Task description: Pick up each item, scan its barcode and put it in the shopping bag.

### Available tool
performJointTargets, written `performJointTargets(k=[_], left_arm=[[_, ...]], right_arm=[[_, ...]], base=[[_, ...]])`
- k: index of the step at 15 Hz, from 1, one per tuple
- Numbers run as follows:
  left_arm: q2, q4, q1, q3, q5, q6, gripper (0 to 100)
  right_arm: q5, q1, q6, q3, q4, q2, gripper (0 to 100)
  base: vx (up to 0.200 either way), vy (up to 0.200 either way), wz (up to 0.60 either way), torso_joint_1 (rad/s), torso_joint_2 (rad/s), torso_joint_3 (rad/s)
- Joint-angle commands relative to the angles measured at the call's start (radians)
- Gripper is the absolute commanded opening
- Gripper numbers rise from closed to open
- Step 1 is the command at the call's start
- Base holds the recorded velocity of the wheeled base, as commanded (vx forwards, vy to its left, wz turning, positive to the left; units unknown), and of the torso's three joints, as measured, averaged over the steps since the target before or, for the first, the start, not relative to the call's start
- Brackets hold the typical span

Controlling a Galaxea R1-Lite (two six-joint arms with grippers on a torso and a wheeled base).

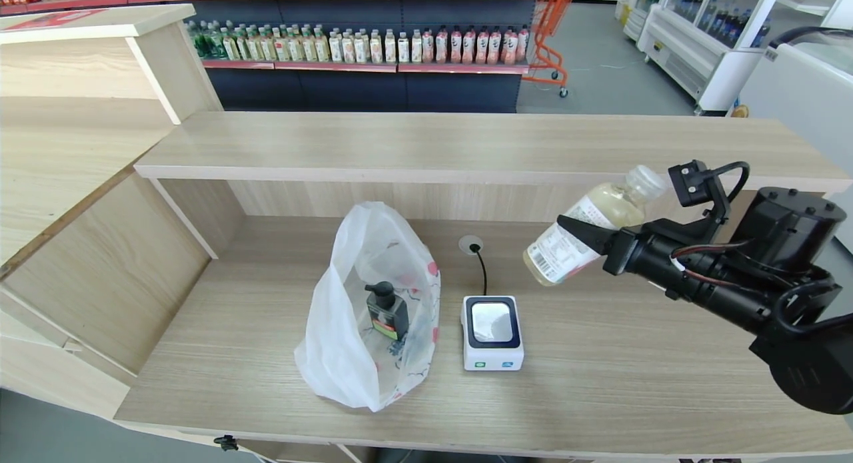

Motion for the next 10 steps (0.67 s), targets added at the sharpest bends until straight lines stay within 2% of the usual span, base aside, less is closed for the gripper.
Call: performJointTargets(k=[1, 4, 10], left_arm=[[0.0, 0.0, -0.001, 0.0, 0.002, 0.002, 100], [0.0, 0.0, -0.001, 0.0, 0.0, 0.001, 100], [0.0, 0.0, -0.001, 0.0, 0.002, 0.001, 100]], right_arm=[[0.002, 0.005, 0.006, -0.017, 0.035, -0.02, 0], [0.002, 0.037, 0.013, -0.093, 0.114, 0.007, 0], [-0.014, 0.093, 0.013, -0.271, 0.173, 0.231, 0]], base=[[0.0, 0.2, 0.0, 0.012, 0.0, -0.002], [0.0, 0.2, 0.0, 0.004, 0.0, 0.002], [0.0, 0.0, 0.0, 0.0, 0.0, 0.0]])
